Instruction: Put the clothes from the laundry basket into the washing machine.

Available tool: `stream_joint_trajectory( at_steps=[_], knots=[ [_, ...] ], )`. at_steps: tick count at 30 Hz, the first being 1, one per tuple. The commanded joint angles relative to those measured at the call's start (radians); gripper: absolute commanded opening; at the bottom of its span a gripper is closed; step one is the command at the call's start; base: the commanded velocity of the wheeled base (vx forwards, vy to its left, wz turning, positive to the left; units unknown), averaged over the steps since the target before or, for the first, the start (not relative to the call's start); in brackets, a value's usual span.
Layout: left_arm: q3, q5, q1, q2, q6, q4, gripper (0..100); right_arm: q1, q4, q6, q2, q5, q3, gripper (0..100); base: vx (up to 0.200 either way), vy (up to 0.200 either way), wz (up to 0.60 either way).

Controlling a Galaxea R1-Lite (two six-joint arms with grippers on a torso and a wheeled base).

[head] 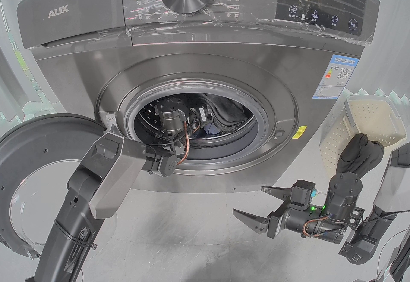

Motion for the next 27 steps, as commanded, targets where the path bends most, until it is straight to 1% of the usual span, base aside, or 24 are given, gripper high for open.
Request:
stream_joint_trajectory(
  at_steps=[1, 2, 3, 4, 6, 9, 11, 12, 16, 17, 18, 19, 21, 22, 23, 27],
  knots=[
    [0.29, -0.019, -0.015, -0.202, -0.021, 0.068, 100, -0.008, 0.0, 0.0, -0.004, 0.001, 0.0, 100, 0.0, 0.0, 0.0],
    [0.345, -0.032, -0.016, -0.243, -0.022, 0.087, 100, -0.009, 0.0, -0.002, -0.006, 0.001, 0.0, 100, 0.0, 0.0, 0.0],
    [0.402, -0.058, -0.018, -0.292, -0.022, 0.1, 100, -0.009, 0.0, -0.002, -0.006, 0.001, 0.0, 100, 0.0, 0.0, 0.0],
    [0.446, -0.072, -0.018, -0.321, -0.022, 0.102, 100, -0.009, 0.0, -0.002, -0.007, 0.001, 0.0, 100, 0.0, 0.0, 0.0],
    [0.546, -0.093, -0.019, -0.383, -0.013, 0.11, 100, -0.009, 0.0, -0.002, -0.007, 0.001, 0.0, 100, 0.0, 0.0, 0.0],
    [0.638, -0.122, -0.03, -0.435, -0.005, 0.12, 100, -0.011, 0.0, -0.002, -0.01, 0.001, 0.0, 100, 0.0, 0.0, 0.0],
    [0.695, -0.15, -0.033, -0.456, 0.01, 0.113, 100, -0.011, 0.0, -0.002, -0.012, 0.001, -0.003, 100, 0.0, 0.0, 0.0],
    [0.73, -0.179, -0.039, -0.47, 0.019, 0.104, 100, -0.011, 0.0, -0.002, -0.012, 0.001, -0.007, 100, 0.0, 0.0, 0.0],
    [0.756, -0.211, -0.053, -0.469, 0.021, 0.045, 100, -0.013, 0.0, -0.002, -0.018, 0.001, -0.007, 100, 0.0, 0.0, 0.0],
    [0.758, -0.213, -0.055, -0.469, 0.021, 0.039, 100, -0.013, 0.0, 0.0, -0.019, 0.001, -0.007, 100, 0.0, 0.0, 0.0],
    [0.764, -0.233, -0.062, -0.467, 0.021, 0.019, 100, -0.013, 0.0, 0.0, -0.019, 0.001, -0.007, 100, 0.0, 0.0, 0.0],
    [0.768, -0.243, -0.065, -0.467, 0.019, 0.015, 100, -0.013, 0.0, 0.0, -0.019, 0.001, -0.007, 100, 0.0, 0.0, 0.0],
    [0.788, -0.285, -0.078, -0.475, 0.012, 0.002, 100, -0.014, 0.0, 0.0, -0.019, 0.001, -0.007, 100, 0.0, 0.0, 0.0],
    [0.793, -0.294, -0.079, -0.475, 0.012, -0.001, 100, -0.014, 0.0, 0.0, -0.019, 0.001, -0.007, 100, 0.0, 0.0, 0.0],
    [0.802, -0.314, -0.084, -0.478, 0.01, -0.013, 100, -0.017, 0.0, 0.0, -0.019, 0.001, -0.007, 100, 0.0, 0.0, 0.0],
    [0.814, -0.317, -0.093, -0.475, 0.008, -0.048, 100, -0.022, 0.0, -0.002, -0.019, 0.001, -0.005, 100, 0.0, 0.0, 0.0]
  ],
)
